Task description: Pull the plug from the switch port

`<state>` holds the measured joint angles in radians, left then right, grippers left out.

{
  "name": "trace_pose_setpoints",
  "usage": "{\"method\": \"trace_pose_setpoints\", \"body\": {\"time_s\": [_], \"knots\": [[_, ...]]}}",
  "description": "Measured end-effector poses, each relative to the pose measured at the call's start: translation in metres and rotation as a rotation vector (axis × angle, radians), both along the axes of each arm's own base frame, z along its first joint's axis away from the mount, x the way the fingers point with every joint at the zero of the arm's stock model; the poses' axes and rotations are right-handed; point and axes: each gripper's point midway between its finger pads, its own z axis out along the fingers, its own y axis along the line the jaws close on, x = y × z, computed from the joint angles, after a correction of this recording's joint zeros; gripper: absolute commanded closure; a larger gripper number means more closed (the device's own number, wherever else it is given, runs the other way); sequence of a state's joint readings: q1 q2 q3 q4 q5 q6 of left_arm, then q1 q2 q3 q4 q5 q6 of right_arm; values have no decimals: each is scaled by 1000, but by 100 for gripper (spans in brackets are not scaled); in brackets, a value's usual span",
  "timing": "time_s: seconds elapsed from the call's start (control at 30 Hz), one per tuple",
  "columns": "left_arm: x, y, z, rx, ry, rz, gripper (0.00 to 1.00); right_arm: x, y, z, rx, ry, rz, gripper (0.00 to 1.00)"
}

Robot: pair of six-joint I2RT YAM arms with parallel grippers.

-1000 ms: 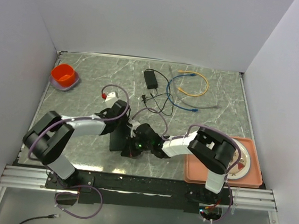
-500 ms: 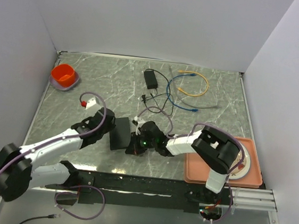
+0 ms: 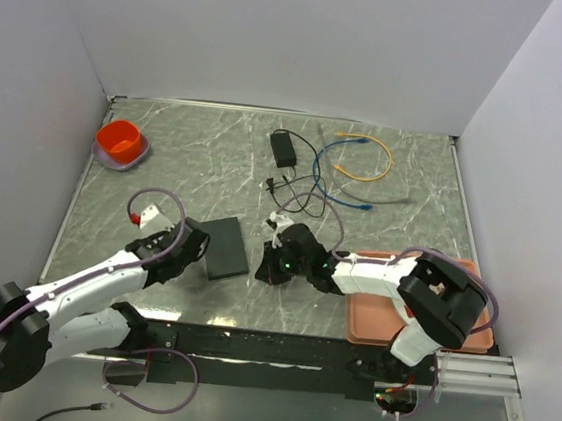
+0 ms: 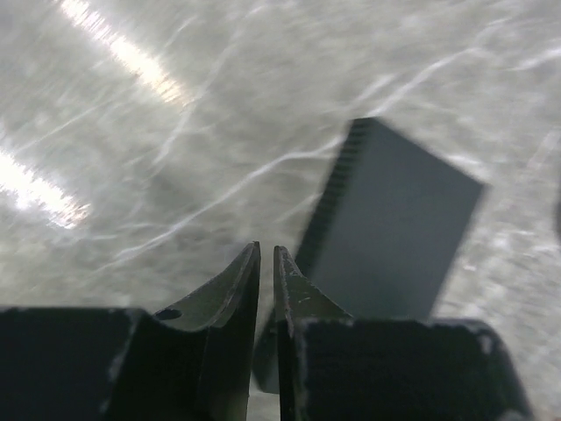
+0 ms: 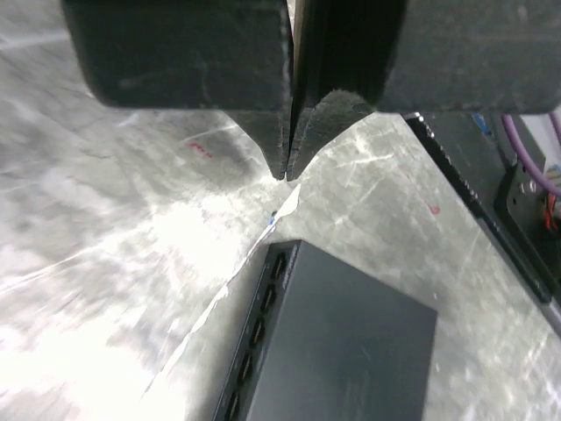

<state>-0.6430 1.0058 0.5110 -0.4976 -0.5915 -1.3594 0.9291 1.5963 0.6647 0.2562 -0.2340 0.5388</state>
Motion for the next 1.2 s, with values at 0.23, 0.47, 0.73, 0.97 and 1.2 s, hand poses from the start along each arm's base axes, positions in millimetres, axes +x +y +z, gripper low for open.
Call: {"method": "trace_pose_setpoints", "body": {"time_s": [0.23, 0.47, 0.73, 0.97, 1.2], "knots": [[-27, 9, -49, -6, 122, 38, 87, 48, 7, 22, -8, -57, -65, 100], [3, -31, -49, -136, 52, -29, 96, 99, 5, 6, -35, -16, -139, 100], [15, -89, -47, -263, 29, -186, 98, 129, -7, -12, -91, 31, -158, 100], [-5, -165, -44, -316, 88, -399, 98, 164, -18, -2, -62, 31, -196, 100], [-8, -159, -42, -275, 117, -394, 93, 168, -28, 17, -53, 10, -207, 100]]}}
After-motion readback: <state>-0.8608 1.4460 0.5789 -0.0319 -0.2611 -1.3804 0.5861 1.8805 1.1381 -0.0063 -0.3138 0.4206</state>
